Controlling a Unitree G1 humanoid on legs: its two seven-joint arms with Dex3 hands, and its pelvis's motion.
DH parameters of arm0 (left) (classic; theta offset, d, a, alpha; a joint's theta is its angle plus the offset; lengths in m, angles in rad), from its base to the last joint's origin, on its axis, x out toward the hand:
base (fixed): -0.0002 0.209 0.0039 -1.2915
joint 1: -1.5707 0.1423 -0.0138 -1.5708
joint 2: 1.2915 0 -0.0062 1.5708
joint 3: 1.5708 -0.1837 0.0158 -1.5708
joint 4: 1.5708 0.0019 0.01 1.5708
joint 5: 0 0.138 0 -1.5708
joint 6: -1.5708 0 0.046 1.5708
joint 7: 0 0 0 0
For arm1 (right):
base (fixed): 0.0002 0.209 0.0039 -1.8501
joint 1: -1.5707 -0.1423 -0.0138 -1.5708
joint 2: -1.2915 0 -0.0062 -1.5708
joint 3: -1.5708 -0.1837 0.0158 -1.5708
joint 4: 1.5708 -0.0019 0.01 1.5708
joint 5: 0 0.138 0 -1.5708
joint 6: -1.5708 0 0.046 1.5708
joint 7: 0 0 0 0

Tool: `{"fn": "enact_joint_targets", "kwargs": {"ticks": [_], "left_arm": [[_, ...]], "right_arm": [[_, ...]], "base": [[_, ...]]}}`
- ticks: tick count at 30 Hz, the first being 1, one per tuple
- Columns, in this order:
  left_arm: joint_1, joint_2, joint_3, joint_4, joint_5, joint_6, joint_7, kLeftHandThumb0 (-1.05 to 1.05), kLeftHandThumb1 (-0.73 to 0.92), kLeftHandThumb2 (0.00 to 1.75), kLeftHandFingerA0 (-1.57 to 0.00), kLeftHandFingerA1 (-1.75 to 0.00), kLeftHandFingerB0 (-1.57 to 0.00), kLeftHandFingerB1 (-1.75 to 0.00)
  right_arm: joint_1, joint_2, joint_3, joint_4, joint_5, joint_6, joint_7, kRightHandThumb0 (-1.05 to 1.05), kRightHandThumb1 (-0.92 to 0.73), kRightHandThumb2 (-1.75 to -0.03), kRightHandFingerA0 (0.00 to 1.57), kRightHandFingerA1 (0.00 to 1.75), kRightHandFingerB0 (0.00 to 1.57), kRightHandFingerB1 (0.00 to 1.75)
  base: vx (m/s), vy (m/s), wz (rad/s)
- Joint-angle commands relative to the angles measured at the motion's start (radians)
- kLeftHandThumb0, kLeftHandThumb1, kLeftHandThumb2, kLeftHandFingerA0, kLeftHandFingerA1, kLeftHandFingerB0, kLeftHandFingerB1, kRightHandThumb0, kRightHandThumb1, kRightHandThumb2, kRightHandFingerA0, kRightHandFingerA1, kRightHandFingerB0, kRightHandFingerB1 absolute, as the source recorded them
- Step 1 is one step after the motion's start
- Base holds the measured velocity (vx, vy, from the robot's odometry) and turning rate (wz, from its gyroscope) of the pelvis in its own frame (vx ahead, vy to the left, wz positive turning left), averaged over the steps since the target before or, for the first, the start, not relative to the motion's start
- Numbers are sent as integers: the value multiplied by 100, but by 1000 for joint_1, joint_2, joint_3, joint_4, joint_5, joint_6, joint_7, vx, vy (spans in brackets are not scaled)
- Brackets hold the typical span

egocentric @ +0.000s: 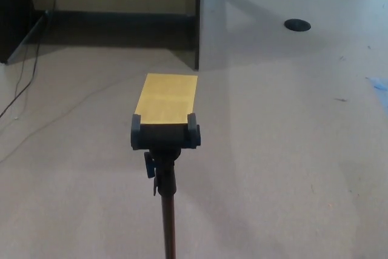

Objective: There is a tripod standing in front of the robot and the robot extends its left arm to grab it. It lifts the tripod and passes it to a person.

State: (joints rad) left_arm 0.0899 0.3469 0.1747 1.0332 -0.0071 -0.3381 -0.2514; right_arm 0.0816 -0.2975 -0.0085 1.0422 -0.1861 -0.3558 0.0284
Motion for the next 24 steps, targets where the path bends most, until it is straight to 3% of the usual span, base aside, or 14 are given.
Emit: {"fn": "enact_joint_targets", "kwargs": {"ticks": [1,7,8,12,15,16,17,19,20,22,24], "left_arm": [[-17,36,26,31,-42,-178,-100,-69,43,83,-5,-35,-5,-28],[-97,20,11,-43,-52,-189,-149,-69,42,84,-6,-23,-7,-20],[-123,8,24,-66,-90,-168,-193,-74,47,56,-3,-26,-3,-25],[-197,-10,5,-169,-98,-128,-212,-77,51,57,-1,-27,-1,-25],[-259,-38,-22,-288,-97,-56,-198,-68,49,55,-4,-27,-3,-25],[-274,-45,-32,-329,-97,-19,-197,-67,41,81,-3,-25,-7,-19],[-283,-51,-44,-373,-90,13,-187,-67,41,81,-2,-26,-7,-21],[-305,-58,-70,-427,-69,63,-167,-73,39,77,-7,-29,-3,-20],[-316,-63,-83,-452,-67,85,-167,-73,50,56,-5,-27,-3,-24],[-337,-73,-99,-481,-69,116,-170,-71,49,55,-4,-27,-2,-25],[-365,-86,-115,-506,-70,160,-163,-69,47,55,-5,-26,-4,-24]], "right_arm": [[-11,-41,-13,54,7,-178,-24,-73,-72,-65,43,35,28,31],[-22,-41,-10,94,6,-205,-26,-74,-72,-65,42,35,27,31],[-23,-38,-10,96,6,-209,-27,-74,-71,-65,43,35,28,31],[-25,-34,-10,109,9,-225,-29,-73,-72,-65,42,35,28,31],[-25,-36,-9,111,7,-227,-33,-74,-72,-65,41,35,27,31],[-28,-36,-10,115,7,-230,-35,-74,-71,-65,42,35,28,31],[-31,-36,-10,115,7,-230,-36,-74,-71,-65,43,35,29,31],[-33,-36,-11,118,11,-235,-29,-71,-76,-63,42,35,29,31],[-34,-35,-11,118,10,-237,-31,-71,-76,-63,43,35,29,31],[-34,-36,-10,120,9,-238,-31,-73,-71,-64,42,35,28,31],[-35,-38,-7,122,4,-239,-37,-72,-77,-63,42,35,29,31]], "base": [[0,0,0],[0,0,0],[0,0,0],[0,0,0],[0,0,0],[0,0,0],[0,0,0],[0,0,0],[0,0,0],[0,0,0],[0,0,0]]}}
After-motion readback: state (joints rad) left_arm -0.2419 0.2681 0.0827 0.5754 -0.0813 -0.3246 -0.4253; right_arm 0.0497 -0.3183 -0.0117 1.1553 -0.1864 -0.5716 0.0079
